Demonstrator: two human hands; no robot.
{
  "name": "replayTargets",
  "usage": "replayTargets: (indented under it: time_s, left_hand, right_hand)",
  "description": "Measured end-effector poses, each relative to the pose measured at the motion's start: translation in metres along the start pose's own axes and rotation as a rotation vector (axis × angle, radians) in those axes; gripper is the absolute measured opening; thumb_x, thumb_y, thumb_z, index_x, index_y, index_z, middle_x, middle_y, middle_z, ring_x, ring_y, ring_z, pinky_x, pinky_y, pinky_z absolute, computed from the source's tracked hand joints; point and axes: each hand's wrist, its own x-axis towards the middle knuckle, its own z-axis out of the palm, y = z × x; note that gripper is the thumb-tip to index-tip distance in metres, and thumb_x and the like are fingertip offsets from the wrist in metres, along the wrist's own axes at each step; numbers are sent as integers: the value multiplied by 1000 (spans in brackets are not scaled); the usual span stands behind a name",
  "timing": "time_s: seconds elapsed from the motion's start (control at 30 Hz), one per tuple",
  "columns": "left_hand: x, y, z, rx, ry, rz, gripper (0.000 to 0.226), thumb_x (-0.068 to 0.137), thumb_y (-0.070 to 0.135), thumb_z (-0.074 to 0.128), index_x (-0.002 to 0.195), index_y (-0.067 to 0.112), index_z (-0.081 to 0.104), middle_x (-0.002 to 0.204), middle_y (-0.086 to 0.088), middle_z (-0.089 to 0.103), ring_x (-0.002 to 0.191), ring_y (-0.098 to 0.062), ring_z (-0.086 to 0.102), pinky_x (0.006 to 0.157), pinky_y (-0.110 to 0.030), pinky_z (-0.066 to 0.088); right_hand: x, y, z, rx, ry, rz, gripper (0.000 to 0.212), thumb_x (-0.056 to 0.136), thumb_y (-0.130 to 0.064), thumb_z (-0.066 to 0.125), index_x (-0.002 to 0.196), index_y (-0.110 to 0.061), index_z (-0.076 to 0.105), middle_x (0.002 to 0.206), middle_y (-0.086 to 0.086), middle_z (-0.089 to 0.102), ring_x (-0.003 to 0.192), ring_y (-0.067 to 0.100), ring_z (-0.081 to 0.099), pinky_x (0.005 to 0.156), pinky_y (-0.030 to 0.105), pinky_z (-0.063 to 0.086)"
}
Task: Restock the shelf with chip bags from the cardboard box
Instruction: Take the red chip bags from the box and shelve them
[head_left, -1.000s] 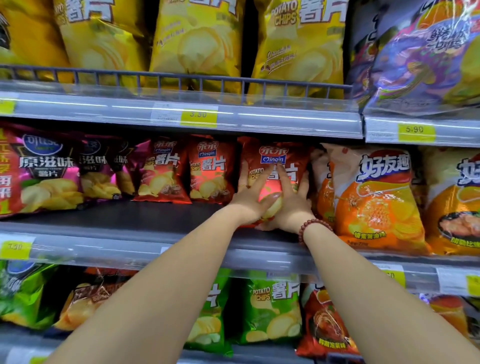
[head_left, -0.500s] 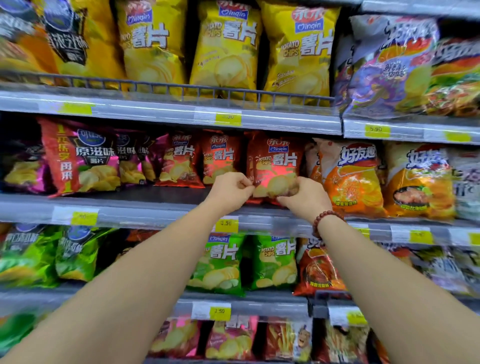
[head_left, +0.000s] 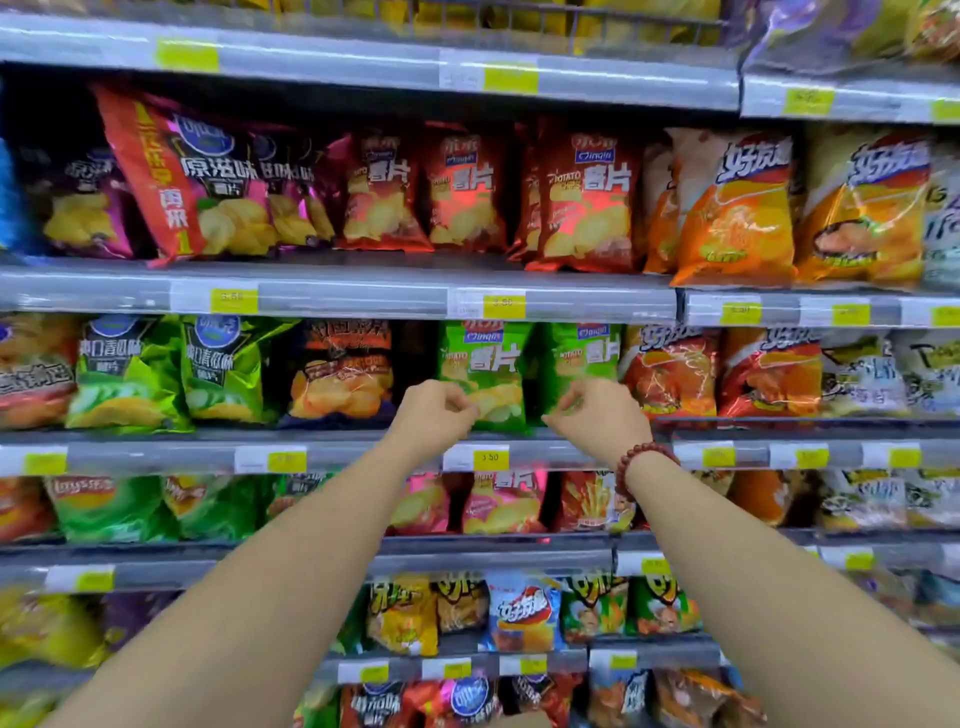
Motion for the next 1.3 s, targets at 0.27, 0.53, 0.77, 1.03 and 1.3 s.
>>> replayTargets:
  time_s: [0.27, 0.53, 0.77, 1.03, 1.3]
  left_hand:
    - [-58, -138, 87, 145, -214, -264, 18, 90, 14, 59, 90, 3, 73, 77, -7, 66, 78, -17, 59, 69, -23, 39]
    - [-137, -292, 217, 129, -401, -566, 33, 80, 27, 52, 86, 4, 75, 94, -17, 74, 95, -27, 67, 74, -27, 45]
    - [-222, -406, 311, -17, -396, -883, 30, 71, 23, 73, 54, 23, 47, 67, -9, 59, 73, -13, 60, 66, -24, 37]
    - [-325, -524, 371, -83, -346, -1196, 68, 57, 47, 72, 113, 10, 64, 111, -14, 69, 103, -34, 66, 91, -50, 54]
    - [-363, -557, 396, -71, -355, -1252, 104, 49, 54, 79, 139, 12, 47, 133, -6, 60, 120, -24, 57, 102, -41, 47]
  right_hand:
    - [-53, 95, 168, 74, -337, 220, 16, 79, -29, 70, 78, -16, 60, 83, 3, 63, 83, 22, 61, 76, 30, 51]
    - [-129, 217, 345, 59, -618, 455, 14, 77, -21, 75, 84, -11, 68, 98, 13, 67, 106, 28, 63, 92, 34, 48]
    - [-210, 295, 448, 35, -902, 592, 26, 87, -15, 64, 105, 3, 65, 124, 21, 62, 120, 31, 56, 94, 34, 46]
    - [-277, 343, 554, -24, -1054, 600, 45, 81, -41, 69, 112, -9, 65, 119, 6, 66, 115, 24, 58, 99, 30, 44]
    - [-301, 362, 621, 30, -1108, 668, 56, 80, -35, 72, 127, -8, 58, 131, 6, 60, 122, 26, 54, 105, 35, 41]
